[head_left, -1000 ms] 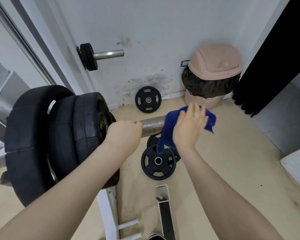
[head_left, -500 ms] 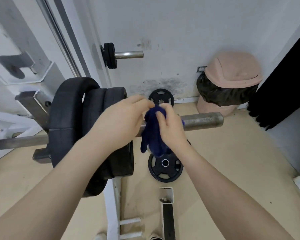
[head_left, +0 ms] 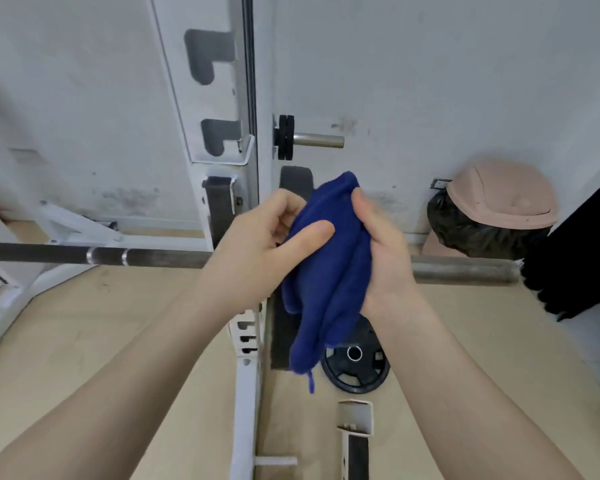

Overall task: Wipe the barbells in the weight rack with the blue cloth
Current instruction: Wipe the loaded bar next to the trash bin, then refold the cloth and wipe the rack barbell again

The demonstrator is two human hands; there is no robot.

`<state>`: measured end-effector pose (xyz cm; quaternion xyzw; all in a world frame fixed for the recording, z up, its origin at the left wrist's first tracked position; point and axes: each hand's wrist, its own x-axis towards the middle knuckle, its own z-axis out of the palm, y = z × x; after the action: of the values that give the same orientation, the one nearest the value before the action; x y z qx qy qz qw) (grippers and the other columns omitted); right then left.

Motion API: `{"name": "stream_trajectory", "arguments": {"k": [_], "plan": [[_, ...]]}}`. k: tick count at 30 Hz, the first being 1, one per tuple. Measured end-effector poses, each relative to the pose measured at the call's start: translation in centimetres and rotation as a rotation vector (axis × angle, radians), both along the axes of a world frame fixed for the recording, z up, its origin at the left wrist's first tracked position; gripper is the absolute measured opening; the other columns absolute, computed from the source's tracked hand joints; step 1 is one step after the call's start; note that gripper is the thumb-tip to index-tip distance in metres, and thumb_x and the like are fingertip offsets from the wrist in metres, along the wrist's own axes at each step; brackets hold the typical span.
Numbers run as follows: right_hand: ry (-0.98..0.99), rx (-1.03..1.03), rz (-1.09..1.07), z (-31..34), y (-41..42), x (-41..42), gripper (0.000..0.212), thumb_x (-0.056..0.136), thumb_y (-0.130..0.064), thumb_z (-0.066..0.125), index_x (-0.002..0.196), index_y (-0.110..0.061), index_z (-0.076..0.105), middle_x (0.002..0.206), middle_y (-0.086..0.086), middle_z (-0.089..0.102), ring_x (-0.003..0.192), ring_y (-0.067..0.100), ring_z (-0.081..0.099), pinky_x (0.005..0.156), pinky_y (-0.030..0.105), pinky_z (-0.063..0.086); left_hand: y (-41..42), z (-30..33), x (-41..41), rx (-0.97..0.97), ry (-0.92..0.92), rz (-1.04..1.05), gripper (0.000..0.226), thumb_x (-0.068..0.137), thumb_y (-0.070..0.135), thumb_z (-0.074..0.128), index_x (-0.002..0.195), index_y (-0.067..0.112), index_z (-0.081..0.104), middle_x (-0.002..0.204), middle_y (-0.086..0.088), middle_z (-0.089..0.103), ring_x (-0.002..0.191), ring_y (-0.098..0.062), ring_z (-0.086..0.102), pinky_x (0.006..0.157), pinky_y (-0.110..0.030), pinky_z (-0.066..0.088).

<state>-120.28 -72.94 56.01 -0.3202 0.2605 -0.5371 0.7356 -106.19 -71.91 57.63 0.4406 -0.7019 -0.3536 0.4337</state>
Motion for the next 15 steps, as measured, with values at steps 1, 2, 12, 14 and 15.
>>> {"name": "stream_trajectory", "arguments": {"k": [1, 2, 12, 14, 15], "plan": [[0.018, -0.014, 0.003, 0.3, 0.3, 2.1, 0.061, 0.078, -0.038, 0.062, 0.119, 0.006, 0.051, 0.107, 0.026, 0.056, 0.1, 0.036, 0.056, 0.087, 0.044, 0.051, 0.5, -0.1, 2.0, 0.016, 0.021, 0.009, 0.023, 0.065, 0.059, 0.05, 0.075, 0.038, 0.052, 0.068, 0.021, 0.062, 0.061, 0.003, 0.055, 0.055, -0.011, 0.044], [0.047, -0.035, -0.009, 0.6, 0.7, 4.3, 0.046, 0.083, -0.034, 0.059, 0.11, 0.003, 0.056, 0.099, 0.025, 0.059, 0.095, 0.035, 0.058, 0.085, 0.044, 0.051, 1.0, -0.2, 4.2, 0.024, 0.027, 0.025, 0.024, 0.065, 0.059, 0.049, 0.073, 0.036, 0.051, 0.064, 0.021, 0.06, 0.057, 0.003, 0.052, 0.053, -0.011, 0.043], [0.583, -0.256, -0.055, -0.6, 3.7, 28.7, 0.021, 0.096, -0.021, 0.05, 0.078, -0.02, 0.061, 0.074, -0.002, 0.06, 0.077, 0.016, 0.055, 0.077, 0.036, 0.046, 7.8, -2.8, 28.3, 0.258, -0.037, 0.137, 0.045, 0.062, 0.042, 0.066, 0.096, 0.013, 0.06, 0.091, -0.009, 0.066, 0.081, -0.02, 0.065, 0.075, -0.037, 0.054], [0.643, -0.269, -0.062, -1.4, 3.8, 32.4, 0.022, 0.097, -0.022, 0.048, 0.079, -0.02, 0.06, 0.074, -0.003, 0.058, 0.074, 0.014, 0.052, 0.073, 0.033, 0.043, 8.8, -3.3, 32.1, 0.297, -0.04, 0.158, 0.045, 0.063, 0.039, 0.064, 0.101, 0.016, 0.059, 0.094, -0.009, 0.067, 0.086, -0.024, 0.065, 0.079, -0.043, 0.054], [0.661, -0.27, -0.066, -1.9, 3.7, 34.1, 0.022, 0.097, -0.023, 0.046, 0.08, -0.019, 0.059, 0.074, -0.003, 0.057, 0.073, 0.013, 0.051, 0.071, 0.031, 0.042, 9.2, -3.5, 33.7, 0.307, -0.046, 0.17, 0.047, 0.063, 0.039, 0.063, 0.103, 0.015, 0.058, 0.095, -0.01, 0.066, 0.086, -0.025, 0.065, 0.08, -0.045, 0.054]]}}
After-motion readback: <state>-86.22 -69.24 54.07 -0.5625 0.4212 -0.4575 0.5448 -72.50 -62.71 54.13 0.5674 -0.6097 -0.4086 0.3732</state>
